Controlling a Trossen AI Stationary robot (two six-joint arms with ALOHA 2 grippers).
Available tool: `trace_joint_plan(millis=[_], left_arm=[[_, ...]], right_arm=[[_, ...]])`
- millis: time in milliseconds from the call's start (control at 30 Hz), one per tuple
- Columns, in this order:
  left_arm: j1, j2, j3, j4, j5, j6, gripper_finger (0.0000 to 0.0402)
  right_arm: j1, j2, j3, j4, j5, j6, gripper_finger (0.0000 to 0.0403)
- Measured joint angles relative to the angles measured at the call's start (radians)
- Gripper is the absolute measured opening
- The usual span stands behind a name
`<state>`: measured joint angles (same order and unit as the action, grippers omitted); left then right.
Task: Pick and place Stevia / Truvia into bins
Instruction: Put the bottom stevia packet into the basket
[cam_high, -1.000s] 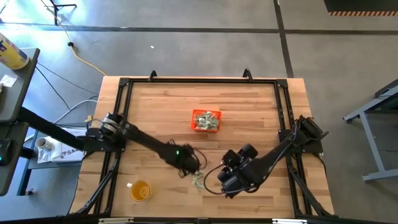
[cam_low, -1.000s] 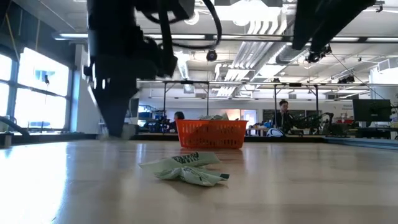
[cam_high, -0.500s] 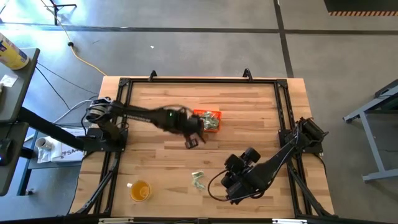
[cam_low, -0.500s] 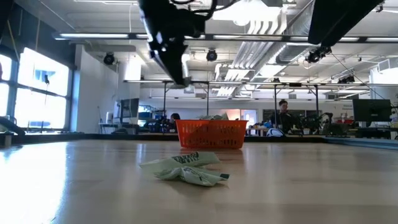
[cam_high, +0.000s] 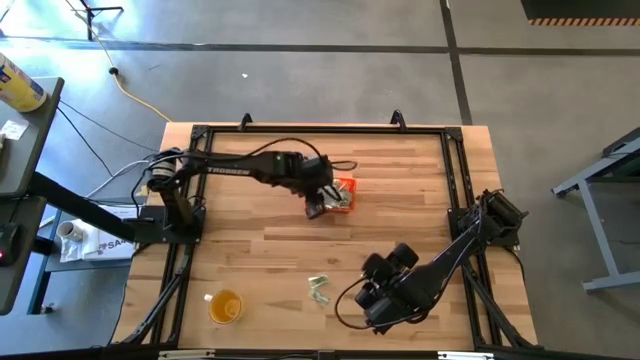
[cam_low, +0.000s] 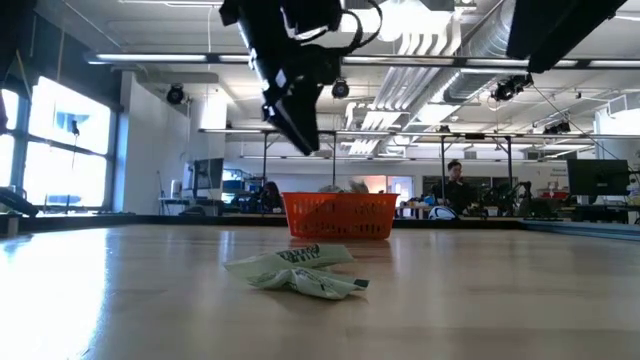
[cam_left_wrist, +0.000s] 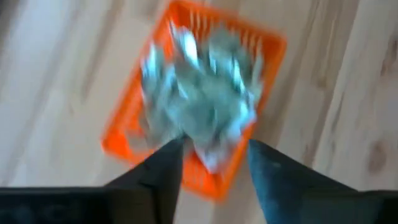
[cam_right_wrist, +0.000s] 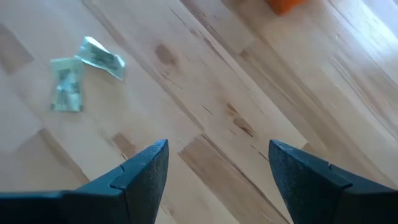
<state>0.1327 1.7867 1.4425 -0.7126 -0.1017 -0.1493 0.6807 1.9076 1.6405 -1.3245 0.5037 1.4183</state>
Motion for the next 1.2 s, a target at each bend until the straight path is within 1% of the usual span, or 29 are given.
trace_joint_plan(millis=[67, 133, 233, 333, 467, 567, 633, 800, 900, 967, 1100, 1200], left_arm=[[-0.011, -0.003, -0.001, -0.076, 0.007, -0.055, 0.0234], [-0.04, -0.015, -0.001, -0.163, 0.007, -0.097, 0.025], [-0.139, -0.05, -0.01, -0.246, -0.042, -0.103, 0.0258], [-0.266, -0.09, -0.042, -0.259, -0.09, -0.144, 0.0253], [-0.415, -0.145, -0.112, -0.241, -0.144, -0.323, 0.0235], [-0.522, -0.177, -0.184, -0.241, -0.183, -0.511, 0.0223], [-0.592, -0.199, -0.233, -0.239, -0.19, -0.648, 0.0217], [-0.745, -0.209, -0.3, -0.229, -0.198, -0.944, 0.0211], [-0.818, -0.209, -0.311, -0.225, -0.204, -1.065, 0.0211], [-0.855, -0.209, -0.312, -0.228, -0.222, -1.125, 0.0211], [-0.911, -0.209, -0.312, -0.233, -0.234, -1.206, 0.0209], [-0.936, -0.209, -0.312, -0.235, -0.234, -1.245, 0.0209]], right_arm=[[0.0, 0.0, 0.0, 0.029, 0.014, -0.025, 0.0267], [0.0, 0.001, 0.0, 0.071, 0.023, -0.084, 0.0268], [0.0, 0.019, 0.0, 0.123, 0.033, -0.232, 0.0268], [-0.004, 0.056, 0.0, 0.174, 0.03, -0.391, 0.0268], [-0.027, 0.115, 0.0, 0.315, -0.034, -0.607, 0.0267], [-0.057, 0.168, -0.001, 0.461, -0.1, -0.766, 0.0266], [-0.077, 0.194, -0.001, 0.549, -0.134, -0.833, 0.0266], [-0.127, 0.236, -0.001, 0.699, -0.18, -0.881, 0.0266], [-0.153, 0.279, 0.0, 0.801, -0.26, -0.888, 0.0266], [-0.164, 0.312, 0.0, 0.844, -0.283, -0.884, 0.0266], [-0.169, 0.357, 0.002, 0.838, -0.247, -0.791, 0.0264], [-0.17, 0.372, 0.006, 0.806, -0.213, -0.74, 0.0245]])
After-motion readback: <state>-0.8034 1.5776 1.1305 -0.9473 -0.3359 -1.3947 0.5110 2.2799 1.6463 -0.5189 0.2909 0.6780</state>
